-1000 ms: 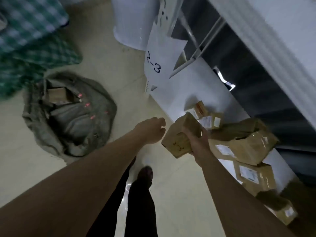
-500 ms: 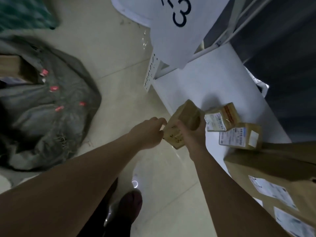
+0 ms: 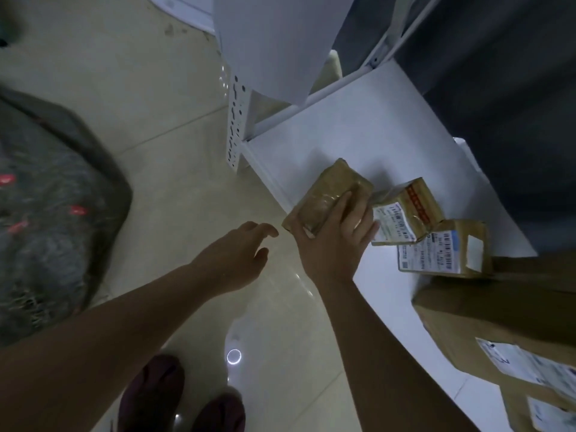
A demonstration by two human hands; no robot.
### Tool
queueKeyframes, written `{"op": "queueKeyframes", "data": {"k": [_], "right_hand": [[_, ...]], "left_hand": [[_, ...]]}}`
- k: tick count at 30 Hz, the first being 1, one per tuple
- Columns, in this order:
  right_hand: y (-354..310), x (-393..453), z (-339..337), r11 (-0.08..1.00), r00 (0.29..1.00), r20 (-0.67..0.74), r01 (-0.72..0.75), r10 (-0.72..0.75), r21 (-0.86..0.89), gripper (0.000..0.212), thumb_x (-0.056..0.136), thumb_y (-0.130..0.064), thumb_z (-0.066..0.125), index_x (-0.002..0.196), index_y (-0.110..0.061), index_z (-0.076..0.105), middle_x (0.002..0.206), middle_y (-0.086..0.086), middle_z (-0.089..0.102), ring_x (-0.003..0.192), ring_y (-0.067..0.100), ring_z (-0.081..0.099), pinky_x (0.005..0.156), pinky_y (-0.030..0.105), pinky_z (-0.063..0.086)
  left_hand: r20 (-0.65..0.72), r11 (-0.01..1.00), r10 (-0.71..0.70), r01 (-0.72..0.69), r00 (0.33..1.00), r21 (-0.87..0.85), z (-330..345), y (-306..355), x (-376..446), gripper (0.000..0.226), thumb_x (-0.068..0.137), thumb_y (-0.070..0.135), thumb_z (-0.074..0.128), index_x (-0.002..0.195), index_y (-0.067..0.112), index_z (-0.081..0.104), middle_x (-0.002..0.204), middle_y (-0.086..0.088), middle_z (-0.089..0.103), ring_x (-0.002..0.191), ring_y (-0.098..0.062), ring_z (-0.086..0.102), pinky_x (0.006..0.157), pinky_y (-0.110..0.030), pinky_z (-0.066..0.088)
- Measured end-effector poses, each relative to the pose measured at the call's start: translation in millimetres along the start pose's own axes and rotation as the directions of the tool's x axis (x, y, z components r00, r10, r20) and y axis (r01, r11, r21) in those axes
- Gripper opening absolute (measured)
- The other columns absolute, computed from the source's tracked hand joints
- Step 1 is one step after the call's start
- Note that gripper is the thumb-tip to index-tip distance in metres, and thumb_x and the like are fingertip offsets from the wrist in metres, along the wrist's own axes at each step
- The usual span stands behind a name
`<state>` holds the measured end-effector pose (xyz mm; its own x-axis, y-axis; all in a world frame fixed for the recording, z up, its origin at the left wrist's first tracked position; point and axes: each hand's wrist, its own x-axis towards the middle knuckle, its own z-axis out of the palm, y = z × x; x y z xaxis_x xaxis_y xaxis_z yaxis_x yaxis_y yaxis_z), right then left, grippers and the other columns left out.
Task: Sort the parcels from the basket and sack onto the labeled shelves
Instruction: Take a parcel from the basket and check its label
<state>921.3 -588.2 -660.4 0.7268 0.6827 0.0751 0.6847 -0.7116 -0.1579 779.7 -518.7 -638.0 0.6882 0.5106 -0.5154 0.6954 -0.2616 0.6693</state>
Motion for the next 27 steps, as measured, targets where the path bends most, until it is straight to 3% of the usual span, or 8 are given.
{"op": "queueKeyframes", "data": {"k": [2,5,8,12,17,22,25,27], "right_hand": [[11.1,7.5,-1.6,0.986,0.988,0.036,0.154,-0.152,-0.069,0.097,0.083,-0.074,0.037,0.145,0.001,0.039,0.147,0.026,0.039,0.135,0.041,0.039,0.112,0.056,0.029],[17.6,19.1,-5.1,0.972,0.967,0.171,0.207,-0.187,-0.111,0.094,0.085,-0.072,0.027,0.144,-0.001,0.041,0.141,0.029,0.045,0.128,0.044,0.046,0.098,0.056,0.046],[11.7,34.7,-12.6,0.948,0.958,0.238,0.219,-0.163,-0.232,0.093,0.086,-0.072,0.025,0.142,0.0,0.042,0.137,0.031,0.047,0.124,0.044,0.049,0.1,0.057,0.043],[-1.6,70.1,-22.2,0.865,0.932,0.357,0.226,-0.058,-0.449,0.092,0.09,-0.073,0.024,0.148,-0.002,0.022,0.146,0.027,0.037,0.133,0.041,0.037,0.113,0.059,0.024],[-3.0,113.6,-22.1,0.821,0.921,0.37,0.113,0.126,-0.56,0.091,0.093,-0.071,0.016,0.149,0.001,0.017,0.147,0.026,0.037,0.136,0.041,0.033,0.111,0.059,0.022],[2.5,124.9,-22.5,0.844,0.909,0.316,-0.067,0.272,-0.533,0.096,0.091,-0.074,0.011,0.153,-0.001,0.004,0.157,0.027,0.02,0.146,0.043,0.016,0.116,0.064,0.007],[-9.1,102.9,-34.9,0.892,0.944,0.283,-0.022,0.167,-0.452,0.095,0.092,-0.073,0.019,0.154,-0.002,0.005,0.159,0.026,0.01,0.147,0.043,0.009,0.116,0.06,0.005],[-17.4,78.2,-44.0,0.937,0.957,0.289,0.097,0.004,-0.334,0.084,0.097,-0.062,0.028,0.153,0.0,0.016,0.158,0.025,0.017,0.146,0.042,0.015,0.117,0.057,0.008]], "left_hand": [[0.001,1.0,0.013,-0.013,1.0,0.007,-2.5,4.2,3.9,0.039,0.1,0.02,0.043,0.138,0.028,0.042,0.14,0.002,0.043,0.121,-0.016,0.049,0.097,-0.032,0.044],[-0.009,1.0,0.026,-0.026,1.0,0.003,-8.6,7.8,10.3,0.038,0.1,0.021,0.043,0.137,0.029,0.043,0.139,0.003,0.044,0.119,-0.015,0.051,0.096,-0.035,0.045],[-0.017,1.0,0.03,-0.03,0.999,0.002,-12.5,10.5,16.5,0.037,0.099,0.021,0.043,0.136,0.028,0.044,0.137,0.002,0.045,0.115,-0.015,0.054,0.095,-0.035,0.046],[-0.012,0.999,0.032,-0.032,0.999,-0.001,-14.8,11.1,22.1,0.037,0.1,0.02,0.042,0.136,0.028,0.044,0.138,0.003,0.044,0.112,-0.014,0.055,0.094,-0.034,0.046],[-0.009,0.999,0.032,-0.032,0.999,-0.006,-20.5,2.7,24.6,0.036,0.101,0.021,0.041,0.136,0.028,0.043,0.138,0.005,0.043,0.109,-0.012,0.056,0.093,-0.032,0.047],[-0.039,1.0,0.01,-0.011,0.999,-0.02,-37.8,-8.2,20.3,0.034,0.1,0.022,0.042,0.134,0.028,0.044,0.137,0.005,0.044,0.105,-0.013,0.06,0.092,-0.034,0.049],[-0.061,1.0,-0.002,0.0,0.998,-0.029,-50.3,-13.7,8.2,0.035,0.1,0.022,0.043,0.135,0.026,0.044,0.138,0.0,0.044,0.113,-0.017,0.056,0.094,-0.035,0.048],[-0.084,0.999,-0.025,0.022,0.996,-0.038,-60.3,-17.8,-6.5,0.036,0.1,0.022,0.045,0.135,0.025,0.044,0.136,-0.001,0.045,0.115,-0.019,0.054,0.094,-0.036,0.047]]}}
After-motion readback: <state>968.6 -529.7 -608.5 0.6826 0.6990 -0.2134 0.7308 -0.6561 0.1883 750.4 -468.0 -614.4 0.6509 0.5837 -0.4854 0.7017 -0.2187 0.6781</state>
